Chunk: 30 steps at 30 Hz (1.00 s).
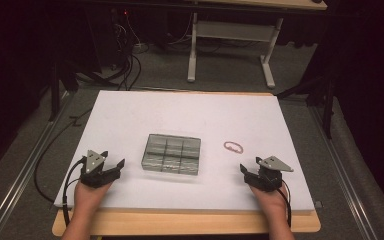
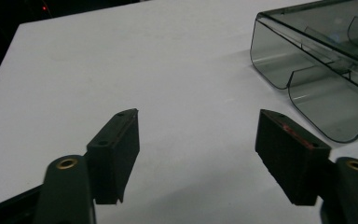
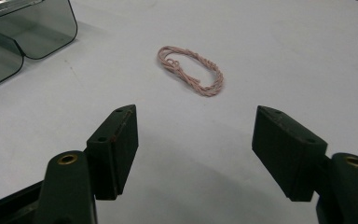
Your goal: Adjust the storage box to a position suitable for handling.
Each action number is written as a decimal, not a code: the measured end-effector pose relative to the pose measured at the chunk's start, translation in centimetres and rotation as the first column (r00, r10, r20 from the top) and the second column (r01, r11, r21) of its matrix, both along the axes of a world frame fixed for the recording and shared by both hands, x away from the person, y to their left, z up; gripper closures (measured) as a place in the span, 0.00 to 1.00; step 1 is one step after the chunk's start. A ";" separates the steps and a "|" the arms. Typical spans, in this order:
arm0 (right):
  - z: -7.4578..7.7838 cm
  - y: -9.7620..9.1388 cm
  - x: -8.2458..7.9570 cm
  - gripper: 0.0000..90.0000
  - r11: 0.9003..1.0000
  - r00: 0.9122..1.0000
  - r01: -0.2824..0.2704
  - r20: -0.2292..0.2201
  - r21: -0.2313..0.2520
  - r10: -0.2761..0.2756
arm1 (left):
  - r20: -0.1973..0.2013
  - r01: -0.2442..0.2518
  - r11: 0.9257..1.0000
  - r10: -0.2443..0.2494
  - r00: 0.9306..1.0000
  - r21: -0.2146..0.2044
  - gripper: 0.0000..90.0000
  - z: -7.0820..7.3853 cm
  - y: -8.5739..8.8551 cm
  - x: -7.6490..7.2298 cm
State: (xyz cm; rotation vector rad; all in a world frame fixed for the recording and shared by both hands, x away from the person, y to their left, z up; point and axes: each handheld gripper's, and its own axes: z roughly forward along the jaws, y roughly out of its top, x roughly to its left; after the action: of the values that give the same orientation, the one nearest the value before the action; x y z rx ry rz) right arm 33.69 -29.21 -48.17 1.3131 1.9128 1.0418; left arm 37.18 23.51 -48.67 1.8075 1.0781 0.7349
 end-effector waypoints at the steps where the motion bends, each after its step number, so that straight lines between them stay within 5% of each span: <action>1: 0.0 0.0 0.1 0.37 1.000 1.000 -0.004 -0.004 0.003 0.004 | -0.010 0.002 1.000 -0.002 1.000 -0.010 0.42 0.0 0.1 0.1; 5: 0.0 -0.2 0.1 0.37 1.000 1.000 -0.009 -0.010 0.015 0.009 | -0.071 0.007 0.999 -0.009 0.997 -0.031 0.47 0.0 0.3 0.7; 8: 0.0 -0.1 -0.3 0.39 1.000 0.999 -0.006 0.033 0.012 0.006 | -0.081 0.003 0.999 -0.006 0.997 -0.049 0.52 0.0 0.5 0.8; 11: 0.0 -0.1 0.1 0.40 1.000 1.000 0.006 -0.006 0.005 -0.006 | -0.082 0.008 0.998 -0.013 0.997 -0.066 0.54 0.0 0.6 0.8; 18: 0.0 -0.1 -0.1 0.42 1.000 1.000 0.025 0.010 0.004 -0.025 | -0.057 0.018 0.998 -0.022 0.998 -0.058 0.60 0.0 0.6 0.5; 30: 0.0 -0.1 -0.1 0.42 1.000 1.000 0.005 0.016 0.012 -0.005 | -0.098 0.022 1.000 -0.024 0.995 -0.019 0.68 0.4 -1.0 0.9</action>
State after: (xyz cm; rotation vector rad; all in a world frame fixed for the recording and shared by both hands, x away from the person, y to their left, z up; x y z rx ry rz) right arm 33.55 -29.36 -48.14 1.3120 1.8936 1.0591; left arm 38.08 22.50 -48.27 1.8539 1.1226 0.6262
